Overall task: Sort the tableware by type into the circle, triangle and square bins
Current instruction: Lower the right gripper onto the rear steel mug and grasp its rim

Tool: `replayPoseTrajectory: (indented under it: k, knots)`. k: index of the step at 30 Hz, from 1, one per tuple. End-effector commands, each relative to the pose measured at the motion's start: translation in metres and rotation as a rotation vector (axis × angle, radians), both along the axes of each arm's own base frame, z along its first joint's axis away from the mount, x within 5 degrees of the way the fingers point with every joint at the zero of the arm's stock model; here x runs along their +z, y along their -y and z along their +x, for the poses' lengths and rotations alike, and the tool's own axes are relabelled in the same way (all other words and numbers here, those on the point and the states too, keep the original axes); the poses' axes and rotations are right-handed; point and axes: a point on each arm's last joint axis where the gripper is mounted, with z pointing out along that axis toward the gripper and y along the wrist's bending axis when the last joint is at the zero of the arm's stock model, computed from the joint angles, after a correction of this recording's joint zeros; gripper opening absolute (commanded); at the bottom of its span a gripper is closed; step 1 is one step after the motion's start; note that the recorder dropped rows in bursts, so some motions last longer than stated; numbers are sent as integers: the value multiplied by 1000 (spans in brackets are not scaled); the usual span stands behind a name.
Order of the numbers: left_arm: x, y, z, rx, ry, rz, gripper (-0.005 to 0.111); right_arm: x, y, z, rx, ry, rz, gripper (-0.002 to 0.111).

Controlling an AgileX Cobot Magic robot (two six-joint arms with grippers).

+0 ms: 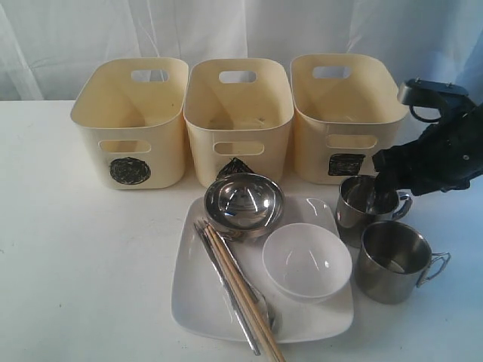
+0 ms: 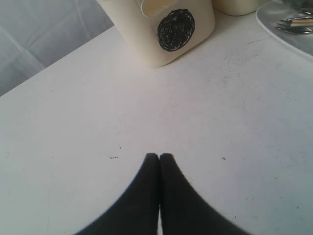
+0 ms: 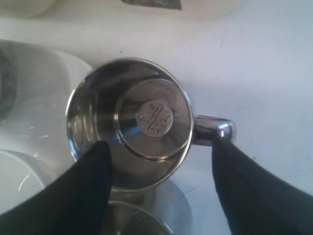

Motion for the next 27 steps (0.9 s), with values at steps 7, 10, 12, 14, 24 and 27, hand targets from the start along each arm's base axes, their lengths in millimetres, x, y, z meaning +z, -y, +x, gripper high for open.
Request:
replayPoseTrajectory:
  k: [7,10,12,14,24,27]
  knots:
    - [-1,0,0,-3,2,-6,0,-20,0,8,-17,-48,1,56]
    - [-1,0,0,-3,2,-6,0,-21,0,8,-24,-54,6,56]
    - [-1,0,0,-3,2,-6,0,-22,0,8,-38,-60,12,56]
    - [-1,0,0,-3,2,-6,0,-22,-1,8,-36,-64,13,56]
    - [-1,0,0,-3,2,-6,0,-8,-4,13,-35,-85,49,55]
    - [-1,0,0,-3,2,-6,0,-7,-3,16,-43,-63,42,47]
